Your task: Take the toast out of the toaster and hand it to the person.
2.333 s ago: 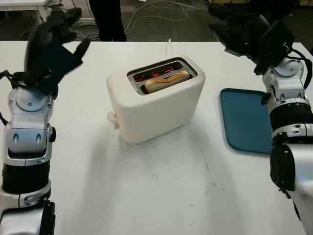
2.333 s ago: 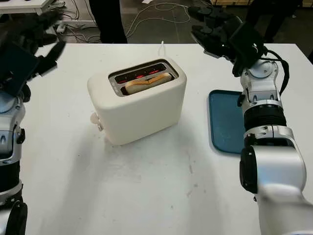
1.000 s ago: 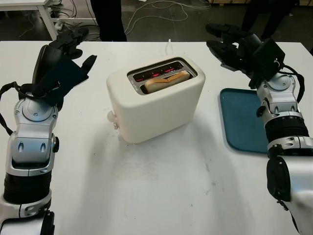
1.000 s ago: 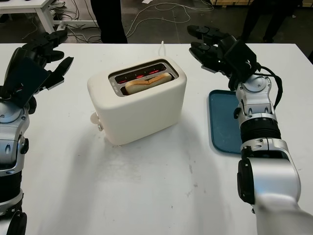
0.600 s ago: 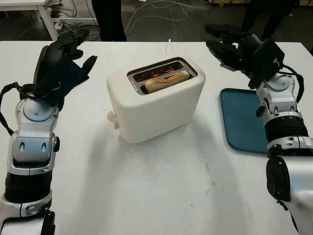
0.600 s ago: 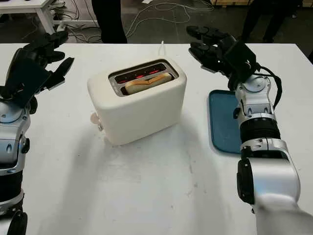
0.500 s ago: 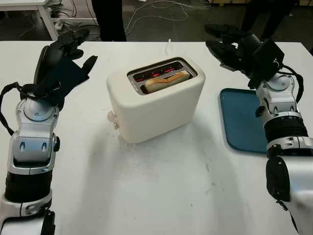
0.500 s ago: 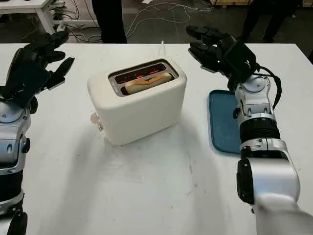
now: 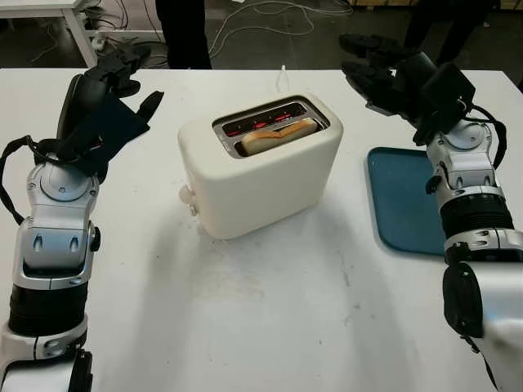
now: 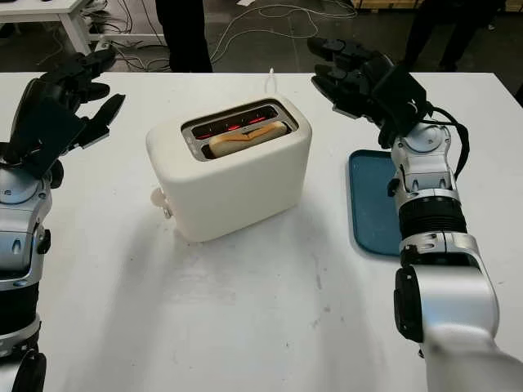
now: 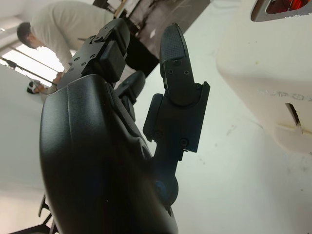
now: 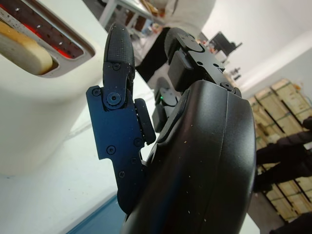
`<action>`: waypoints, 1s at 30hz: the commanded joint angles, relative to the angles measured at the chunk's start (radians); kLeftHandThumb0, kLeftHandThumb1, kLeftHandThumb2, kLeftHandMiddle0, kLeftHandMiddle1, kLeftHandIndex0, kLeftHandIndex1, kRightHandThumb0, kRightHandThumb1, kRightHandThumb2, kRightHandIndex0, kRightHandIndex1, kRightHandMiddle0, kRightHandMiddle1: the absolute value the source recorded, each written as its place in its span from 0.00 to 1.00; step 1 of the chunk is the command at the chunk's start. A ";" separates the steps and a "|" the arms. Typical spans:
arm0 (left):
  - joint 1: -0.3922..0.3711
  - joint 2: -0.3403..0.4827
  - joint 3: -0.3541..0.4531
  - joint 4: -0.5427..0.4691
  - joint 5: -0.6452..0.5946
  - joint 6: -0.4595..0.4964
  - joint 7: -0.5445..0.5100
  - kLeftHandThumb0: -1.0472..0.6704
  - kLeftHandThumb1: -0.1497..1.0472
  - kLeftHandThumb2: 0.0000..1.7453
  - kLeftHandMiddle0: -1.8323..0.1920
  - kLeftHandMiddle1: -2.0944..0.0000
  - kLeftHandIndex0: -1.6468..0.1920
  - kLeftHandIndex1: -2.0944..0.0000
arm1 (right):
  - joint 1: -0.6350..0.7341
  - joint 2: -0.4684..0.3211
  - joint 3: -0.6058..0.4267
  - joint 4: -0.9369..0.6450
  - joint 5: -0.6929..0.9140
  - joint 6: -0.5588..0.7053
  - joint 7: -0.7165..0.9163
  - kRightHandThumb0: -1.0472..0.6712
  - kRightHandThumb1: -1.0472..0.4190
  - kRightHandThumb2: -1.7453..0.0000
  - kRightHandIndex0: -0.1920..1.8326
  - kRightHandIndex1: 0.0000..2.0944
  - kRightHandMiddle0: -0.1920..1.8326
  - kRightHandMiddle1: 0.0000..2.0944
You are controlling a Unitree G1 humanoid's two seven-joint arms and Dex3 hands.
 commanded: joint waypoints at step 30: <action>-0.009 0.000 0.007 -0.004 -0.001 0.005 0.001 0.33 0.89 0.27 0.89 0.57 0.69 0.94 | 0.021 0.001 0.008 -0.027 -0.003 0.020 -0.007 0.24 0.09 0.78 0.28 0.00 0.32 0.01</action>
